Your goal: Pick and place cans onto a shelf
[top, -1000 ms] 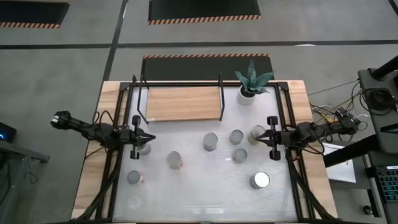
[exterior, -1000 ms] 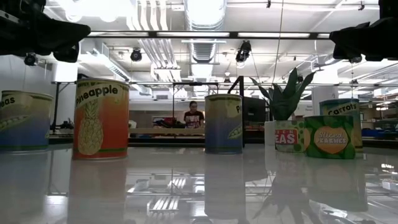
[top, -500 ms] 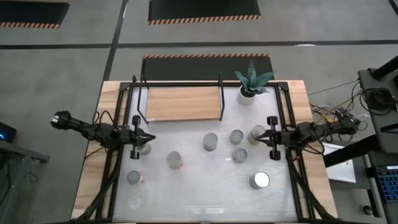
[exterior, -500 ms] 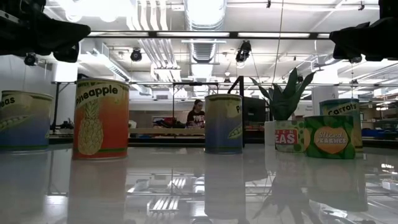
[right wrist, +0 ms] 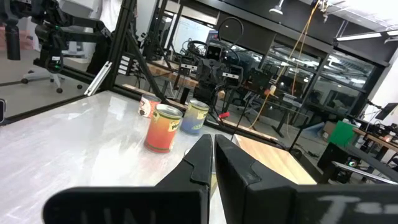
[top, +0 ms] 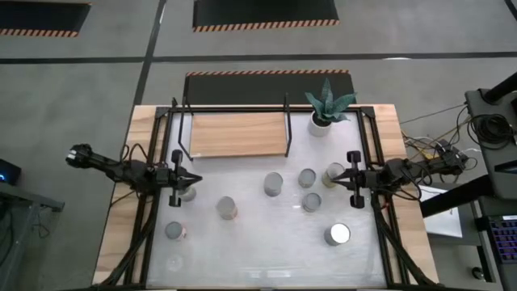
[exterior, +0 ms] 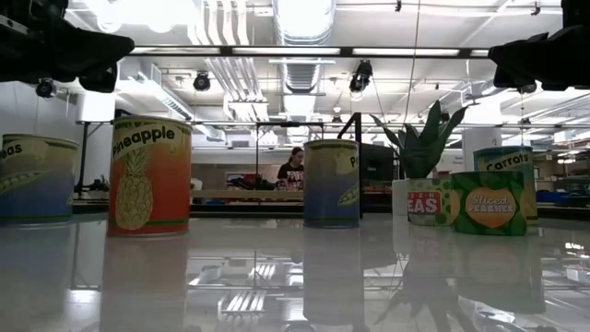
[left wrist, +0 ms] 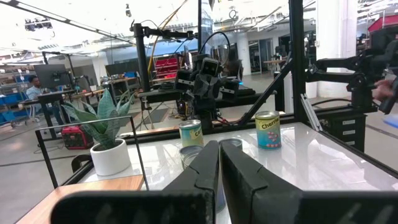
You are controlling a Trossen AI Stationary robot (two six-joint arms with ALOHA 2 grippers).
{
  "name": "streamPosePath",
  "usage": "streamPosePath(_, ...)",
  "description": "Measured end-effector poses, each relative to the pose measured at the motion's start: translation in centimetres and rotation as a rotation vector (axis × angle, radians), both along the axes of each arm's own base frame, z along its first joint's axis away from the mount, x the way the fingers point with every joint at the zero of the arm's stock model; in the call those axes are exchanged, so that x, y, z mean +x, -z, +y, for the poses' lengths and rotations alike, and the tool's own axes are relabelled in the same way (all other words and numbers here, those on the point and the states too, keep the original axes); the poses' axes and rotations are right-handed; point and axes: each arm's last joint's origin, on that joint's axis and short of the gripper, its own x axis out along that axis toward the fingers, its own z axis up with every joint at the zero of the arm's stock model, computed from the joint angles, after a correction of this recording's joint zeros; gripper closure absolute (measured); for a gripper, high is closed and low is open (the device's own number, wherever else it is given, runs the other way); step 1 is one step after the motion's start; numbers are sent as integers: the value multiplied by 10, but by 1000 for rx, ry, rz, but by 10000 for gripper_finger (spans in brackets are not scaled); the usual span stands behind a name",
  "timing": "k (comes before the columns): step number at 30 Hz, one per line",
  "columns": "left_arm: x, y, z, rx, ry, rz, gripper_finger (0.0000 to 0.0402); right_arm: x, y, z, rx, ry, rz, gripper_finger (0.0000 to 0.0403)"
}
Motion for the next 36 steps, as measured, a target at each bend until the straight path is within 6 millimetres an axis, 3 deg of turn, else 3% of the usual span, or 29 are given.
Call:
streamPosePath(3,0,0,0,0,0,0,402,0,-2,0,48,-4,-10,394)
streamPosePath(5,0,0,0,-2,-1,-3,402,-1,-5,0,229,-23,-28,394)
streamPosePath(9,-2,-15,1,-179,26,-150,402,1,-6,-1,388,-8,-22,394)
streamPosePath(14,-11,-34,4,-238,35,-365,402,6,-8,0,392,10,-31,394)
streamPosePath(20,-20,-48,7,-289,43,-534,402,16,-18,-2,362,150,-89,394)
streamPosePath(25,-22,-51,8,-294,41,-573,402,35,-41,3,311,167,13,394)
streamPosePath(36,-24,-53,8,-307,42,-599,402,79,-116,14,322,213,273,394)
